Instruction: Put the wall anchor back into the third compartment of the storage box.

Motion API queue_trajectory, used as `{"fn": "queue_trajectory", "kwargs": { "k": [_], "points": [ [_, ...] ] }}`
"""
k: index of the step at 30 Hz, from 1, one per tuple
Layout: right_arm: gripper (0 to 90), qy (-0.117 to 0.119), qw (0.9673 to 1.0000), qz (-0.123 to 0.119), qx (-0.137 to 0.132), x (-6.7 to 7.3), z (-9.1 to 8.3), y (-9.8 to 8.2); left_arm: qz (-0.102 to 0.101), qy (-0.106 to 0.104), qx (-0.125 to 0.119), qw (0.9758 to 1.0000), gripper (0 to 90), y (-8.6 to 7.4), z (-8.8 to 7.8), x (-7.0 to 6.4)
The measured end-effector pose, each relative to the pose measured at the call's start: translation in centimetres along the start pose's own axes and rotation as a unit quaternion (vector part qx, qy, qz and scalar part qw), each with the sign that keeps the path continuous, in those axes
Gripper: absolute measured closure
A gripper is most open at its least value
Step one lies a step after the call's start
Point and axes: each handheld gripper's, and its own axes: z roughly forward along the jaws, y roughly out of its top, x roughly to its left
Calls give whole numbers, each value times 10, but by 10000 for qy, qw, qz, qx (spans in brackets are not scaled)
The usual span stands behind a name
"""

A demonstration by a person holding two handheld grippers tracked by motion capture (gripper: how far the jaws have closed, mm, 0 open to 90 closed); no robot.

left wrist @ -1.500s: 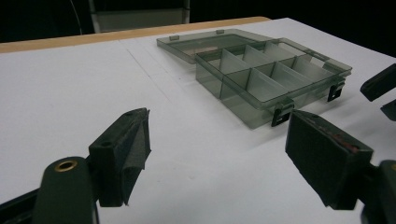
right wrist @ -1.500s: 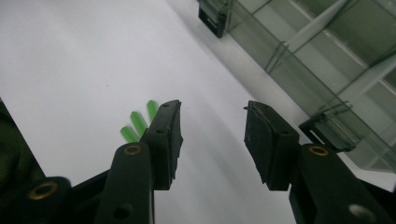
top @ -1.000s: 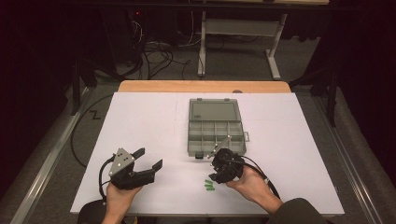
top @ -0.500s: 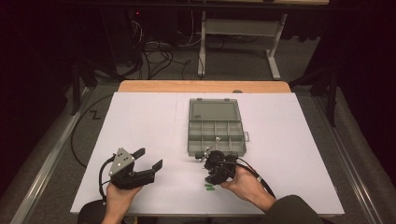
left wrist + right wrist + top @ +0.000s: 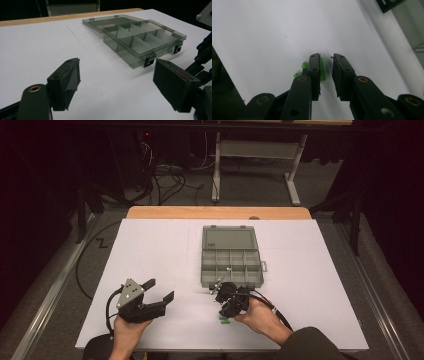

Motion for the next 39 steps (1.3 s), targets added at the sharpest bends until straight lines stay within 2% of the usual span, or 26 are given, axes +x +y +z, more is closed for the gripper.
{"fn": "queue_trajectory", "kwargs": {
  "k": [7,20,28,31,39],
  "points": [
    [790,-34,9999,-74,109,1,2,1,-6,-1,-5,10000,221,0,0,0],
    [855,-147,9998,-92,116,2,3,0,-1,-4,-10,10000,221,0,0,0],
    [863,-213,9997,-128,68,3,2,-1,3,-12,-20,10000,222,0,0,-1],
    [863,-203,9997,-67,-66,-1,-4,-2,17,-6,-2,10000,222,0,0,-1],
    [864,-174,9997,44,-181,-5,-10,-5,25,1,8,10000,222,0,0,-1]
  ]
}}
